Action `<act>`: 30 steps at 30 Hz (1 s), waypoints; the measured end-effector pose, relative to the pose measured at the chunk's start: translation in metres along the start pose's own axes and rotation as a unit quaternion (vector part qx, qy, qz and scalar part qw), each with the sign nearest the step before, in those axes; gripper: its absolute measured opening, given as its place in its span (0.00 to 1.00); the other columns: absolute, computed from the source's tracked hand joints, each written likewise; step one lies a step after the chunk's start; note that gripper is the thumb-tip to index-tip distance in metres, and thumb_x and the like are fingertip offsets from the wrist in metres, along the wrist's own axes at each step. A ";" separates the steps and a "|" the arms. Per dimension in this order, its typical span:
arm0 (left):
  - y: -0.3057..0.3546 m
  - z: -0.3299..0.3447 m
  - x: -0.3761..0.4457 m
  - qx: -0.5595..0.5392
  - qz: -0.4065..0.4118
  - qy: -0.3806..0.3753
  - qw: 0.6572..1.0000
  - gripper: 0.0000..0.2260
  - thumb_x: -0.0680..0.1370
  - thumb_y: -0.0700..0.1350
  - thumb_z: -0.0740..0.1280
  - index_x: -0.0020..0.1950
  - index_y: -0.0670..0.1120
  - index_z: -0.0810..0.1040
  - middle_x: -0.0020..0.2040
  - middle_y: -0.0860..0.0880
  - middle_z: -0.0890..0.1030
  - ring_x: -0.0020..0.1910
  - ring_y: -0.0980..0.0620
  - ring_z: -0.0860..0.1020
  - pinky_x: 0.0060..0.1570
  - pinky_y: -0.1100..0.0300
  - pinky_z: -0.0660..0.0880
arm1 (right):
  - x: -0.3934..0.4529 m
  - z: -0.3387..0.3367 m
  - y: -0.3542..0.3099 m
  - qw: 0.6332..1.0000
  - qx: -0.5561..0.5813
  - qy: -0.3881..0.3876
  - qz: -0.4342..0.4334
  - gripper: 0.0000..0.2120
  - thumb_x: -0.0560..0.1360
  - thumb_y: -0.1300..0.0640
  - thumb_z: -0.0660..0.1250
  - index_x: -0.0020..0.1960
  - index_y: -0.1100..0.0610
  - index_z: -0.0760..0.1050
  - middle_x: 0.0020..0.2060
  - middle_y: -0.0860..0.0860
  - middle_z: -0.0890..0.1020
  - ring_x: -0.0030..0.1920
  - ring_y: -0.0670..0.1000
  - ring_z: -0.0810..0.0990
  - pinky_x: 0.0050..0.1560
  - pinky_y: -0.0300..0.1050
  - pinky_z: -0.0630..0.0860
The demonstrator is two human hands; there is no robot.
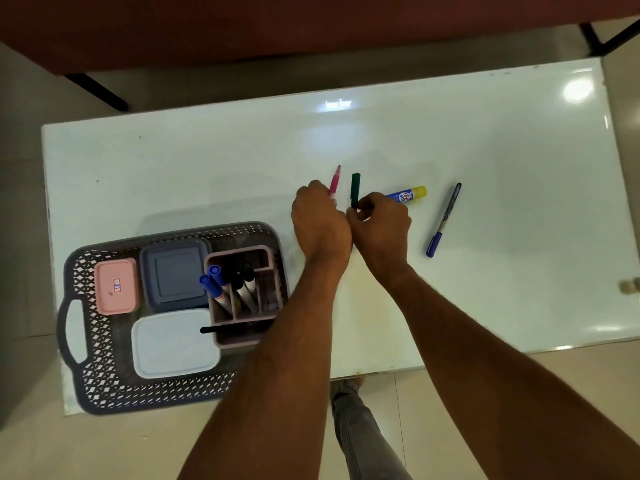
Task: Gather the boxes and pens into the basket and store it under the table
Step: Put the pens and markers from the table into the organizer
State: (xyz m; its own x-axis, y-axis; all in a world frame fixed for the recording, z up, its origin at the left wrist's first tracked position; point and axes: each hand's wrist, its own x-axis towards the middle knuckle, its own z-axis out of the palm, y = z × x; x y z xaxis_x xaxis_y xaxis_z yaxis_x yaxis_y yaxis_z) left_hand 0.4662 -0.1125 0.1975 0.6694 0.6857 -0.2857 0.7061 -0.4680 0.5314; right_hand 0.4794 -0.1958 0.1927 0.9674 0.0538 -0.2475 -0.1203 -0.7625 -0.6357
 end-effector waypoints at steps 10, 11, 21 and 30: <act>-0.011 -0.087 -0.010 -0.114 0.075 0.083 0.987 0.06 0.78 0.43 0.72 0.54 0.45 0.82 0.50 0.49 0.85 0.46 0.53 0.82 0.52 0.60 0.79 | -0.034 -0.019 -0.066 0.986 0.125 0.069 -0.085 0.15 0.74 0.59 0.72 0.61 0.57 0.78 0.43 0.50 0.85 0.35 0.44 0.83 0.43 0.38 0.82; -0.015 -0.100 -0.010 -0.123 0.075 0.088 0.986 0.07 0.77 0.43 0.73 0.54 0.45 0.82 0.49 0.50 0.85 0.46 0.54 0.82 0.52 0.61 0.79 | -0.039 -0.018 -0.073 0.984 0.132 0.074 -0.098 0.16 0.74 0.59 0.73 0.61 0.57 0.78 0.44 0.50 0.86 0.36 0.46 0.84 0.44 0.41 0.83; -0.082 -0.186 -0.004 -0.158 0.083 0.079 0.981 0.13 0.75 0.39 0.75 0.58 0.44 0.78 0.47 0.54 0.81 0.38 0.61 0.81 0.41 0.76 0.76 | -0.087 0.009 -0.128 0.968 0.179 0.041 -0.171 0.10 0.73 0.61 0.75 0.52 0.58 0.79 0.41 0.47 0.84 0.41 0.45 0.85 0.47 0.41 0.84; -0.126 -0.186 -0.001 -0.160 0.069 0.018 0.985 0.10 0.73 0.36 0.77 0.51 0.45 0.81 0.38 0.56 0.81 0.36 0.64 0.80 0.39 0.77 0.76 | -0.100 0.031 -0.128 0.983 0.094 -0.038 -0.151 0.07 0.70 0.61 0.73 0.47 0.57 0.80 0.37 0.47 0.85 0.39 0.46 0.85 0.47 0.46 0.84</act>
State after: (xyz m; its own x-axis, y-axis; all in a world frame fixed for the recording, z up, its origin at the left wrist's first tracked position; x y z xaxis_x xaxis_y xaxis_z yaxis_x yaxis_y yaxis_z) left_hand 0.3337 0.0495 0.2786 0.7412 0.6497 -0.1689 0.4966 -0.3615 0.7891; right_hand 0.3915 -0.0832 0.2758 0.9464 0.3140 -0.0761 0.1246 -0.5720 -0.8107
